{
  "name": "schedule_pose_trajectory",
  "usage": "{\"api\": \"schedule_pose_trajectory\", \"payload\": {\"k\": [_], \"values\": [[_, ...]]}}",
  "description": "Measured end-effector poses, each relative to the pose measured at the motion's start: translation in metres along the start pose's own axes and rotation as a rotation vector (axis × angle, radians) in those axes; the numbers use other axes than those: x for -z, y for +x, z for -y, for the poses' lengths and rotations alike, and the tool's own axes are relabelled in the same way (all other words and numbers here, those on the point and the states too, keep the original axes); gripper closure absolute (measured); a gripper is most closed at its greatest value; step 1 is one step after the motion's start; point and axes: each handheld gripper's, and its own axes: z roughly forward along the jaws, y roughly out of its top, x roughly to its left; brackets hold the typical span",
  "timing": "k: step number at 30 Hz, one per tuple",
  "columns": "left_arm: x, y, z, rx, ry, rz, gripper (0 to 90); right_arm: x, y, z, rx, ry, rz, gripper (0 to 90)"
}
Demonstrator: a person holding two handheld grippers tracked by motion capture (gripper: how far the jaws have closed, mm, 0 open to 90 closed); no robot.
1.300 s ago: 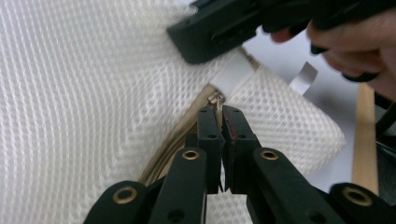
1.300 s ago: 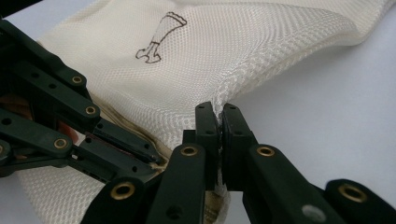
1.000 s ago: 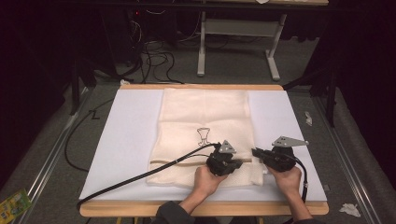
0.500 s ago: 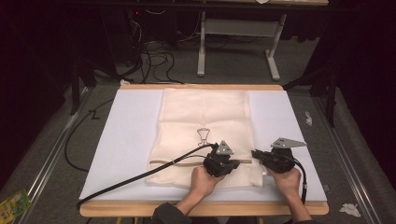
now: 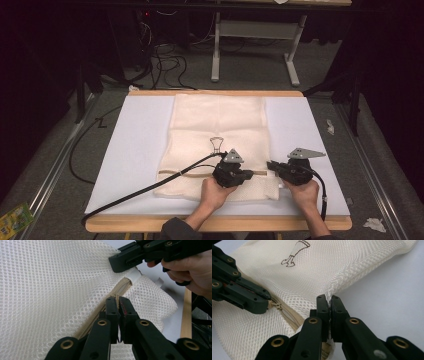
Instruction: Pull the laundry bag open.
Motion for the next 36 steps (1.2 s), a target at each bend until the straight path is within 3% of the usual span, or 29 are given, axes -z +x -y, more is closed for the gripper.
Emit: {"api": "schedule_pose_trajectory", "payload": {"k": [2,4,5,9,11,18,23,36], "values": [[0.001,0.001,0.0,0.008,0.0,0.006,86.9,0.0,-0.001,0.0,-0.007,0.006,-0.005,88.3],[0.003,0.005,0.0,0.042,-0.008,0.036,86.9,0.001,-0.002,0.0,-0.01,-0.001,-0.008,88.3],[0.006,0.004,-0.002,0.017,-0.006,0.005,86.9,0.002,-0.001,0.0,-0.012,-0.005,-0.004,88.3],[0.012,0.001,-0.002,-0.01,-0.001,-0.015,86.9,0.002,-0.001,-0.002,-0.009,-0.001,-0.008,88.3],[0.013,0.003,-0.002,0.008,0.0,0.001,86.9,0.001,-0.001,-0.002,-0.011,0.001,-0.01,88.3],[0.018,0.004,-0.002,0.003,0.001,-0.006,86.9,0.002,0.001,-0.005,0.008,0.015,0.002,88.3],[0.017,0.006,-0.003,0.022,-0.007,0.005,86.9,0.002,0.0,-0.006,0.017,0.019,0.006,88.3],[0.024,0.004,-0.003,-0.003,0.003,-0.023,87.0,0.001,0.0,-0.002,0.01,0.004,-0.002,88.3]]}}
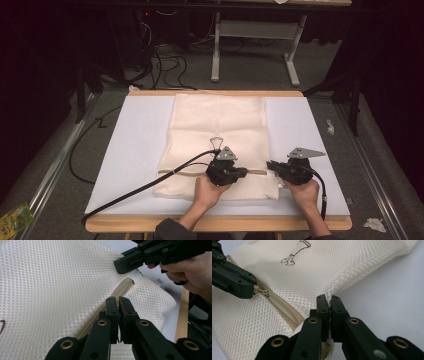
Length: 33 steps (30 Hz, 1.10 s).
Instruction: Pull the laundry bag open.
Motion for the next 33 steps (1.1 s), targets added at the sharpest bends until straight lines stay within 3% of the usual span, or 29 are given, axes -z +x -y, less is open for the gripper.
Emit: {"api": "schedule_pose_trajectory", "payload": {"k": [7,23,30,33], "values": [[0.012,0.004,0.001,0.006,-0.018,-0.014,86.9,0.0,0.001,-0.001,0.002,-0.002,0.005,88.2],[0.019,0.006,0.002,0.024,-0.024,-0.01,87.0,-0.001,0.001,0.0,-0.008,-0.012,-0.012,88.3],[0.025,0.006,0.003,0.015,-0.027,-0.032,86.9,-0.002,0.003,-0.001,0.003,-0.013,-0.003,88.3],[0.028,0.01,0.005,0.034,-0.043,-0.028,87.0,-0.001,0.002,0.0,0.007,-0.011,0.004,88.3]]}}
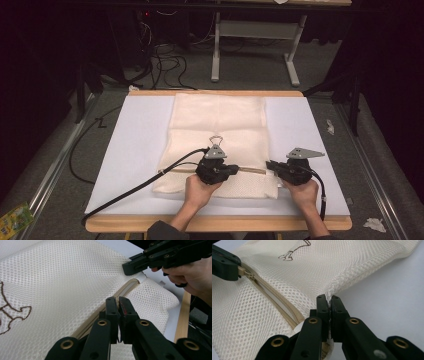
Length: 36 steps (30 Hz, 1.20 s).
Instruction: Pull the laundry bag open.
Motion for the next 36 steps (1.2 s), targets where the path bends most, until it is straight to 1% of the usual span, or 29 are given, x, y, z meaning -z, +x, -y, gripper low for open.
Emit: {"api": "schedule_pose_trajectory", "payload": {"k": [2,4,6,8,9,11,13,16,19,21,25,28,31,34,36], "values": [[0.002,0.001,0.001,0.008,-0.005,0.003,86.9,0.001,-0.001,0.0,-0.005,0.008,0.004,88.3],[0.004,0.002,0.001,0.007,-0.007,0.003,86.9,0.001,-0.001,0.0,-0.01,0.003,0.004,88.3],[0.005,0.002,0.001,0.001,-0.007,-0.001,86.9,0.0,0.0,0.0,-0.006,0.003,0.008,88.3],[0.008,0.002,0.001,0.004,-0.014,-0.007,86.9,0.0,0.0,0.0,-0.01,0.004,0.009,88.3],[0.01,0.004,0.002,0.008,-0.02,-0.005,86.9,0.0,0.0,0.0,-0.002,0.007,0.013,88.3],[0.013,0.007,0.004,0.031,-0.035,0.005,86.9,-0.001,0.0,0.0,0.002,0.012,0.015,88.3],[0.015,0.009,0.005,0.046,-0.04,0.007,86.9,-0.001,-0.001,0.0,0.0,0.013,0.012,88.3],[0.019,0.009,0.006,0.04,-0.036,-0.003,86.9,0.0,0.0,0.0,0.002,0.013,0.016,88.3],[0.023,0.01,0.005,0.04,-0.041,-0.01,86.9,-0.001,0.0,0.0,-0.009,0.008,0.011,88.2],[0.027,0.011,0.005,0.034,-0.051,-0.023,86.9,-0.001,-0.001,-0.001,0.001,0.01,0.017,88.3],[0.033,0.013,0.006,0.041,-0.059,-0.029,87.0,0.0,-0.002,0.0,-0.009,0.008,0.016,88.2],[0.034,0.013,0.006,0.031,-0.049,-0.033,87.0,0.001,-0.001,-0.001,-0.003,0.003,0.016,88.2],[0.035,0.013,0.007,0.031,-0.051,-0.036,86.9,-0.001,-0.001,0.0,-0.012,0.005,0.013,88.3],[0.036,0.013,0.007,0.025,-0.054,-0.043,87.0,0.0,-0.001,-0.001,-0.003,0.005,0.017,88.3],[0.036,0.014,0.007,0.035,-0.053,-0.036,87.0,0.0,-0.002,0.0,-0.009,0.003,0.01,88.3]]}}
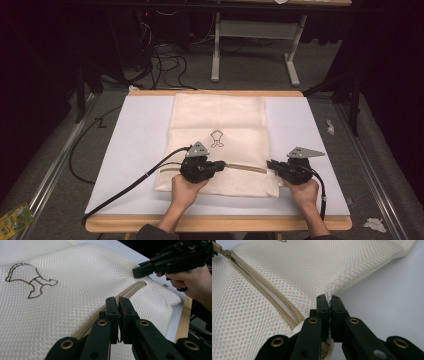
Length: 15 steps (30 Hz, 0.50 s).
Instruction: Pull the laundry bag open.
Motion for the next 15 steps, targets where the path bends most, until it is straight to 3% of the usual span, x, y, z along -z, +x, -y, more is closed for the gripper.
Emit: {"api": "schedule_pose_trajectory", "payload": {"k": [15], "values": [[0.0083,0.0068,0.0034,0.013,-0.012,-0.013,87.0,-0.0014,0.0002,-0.0016,0.003,0.004,0.006,88.2]]}}
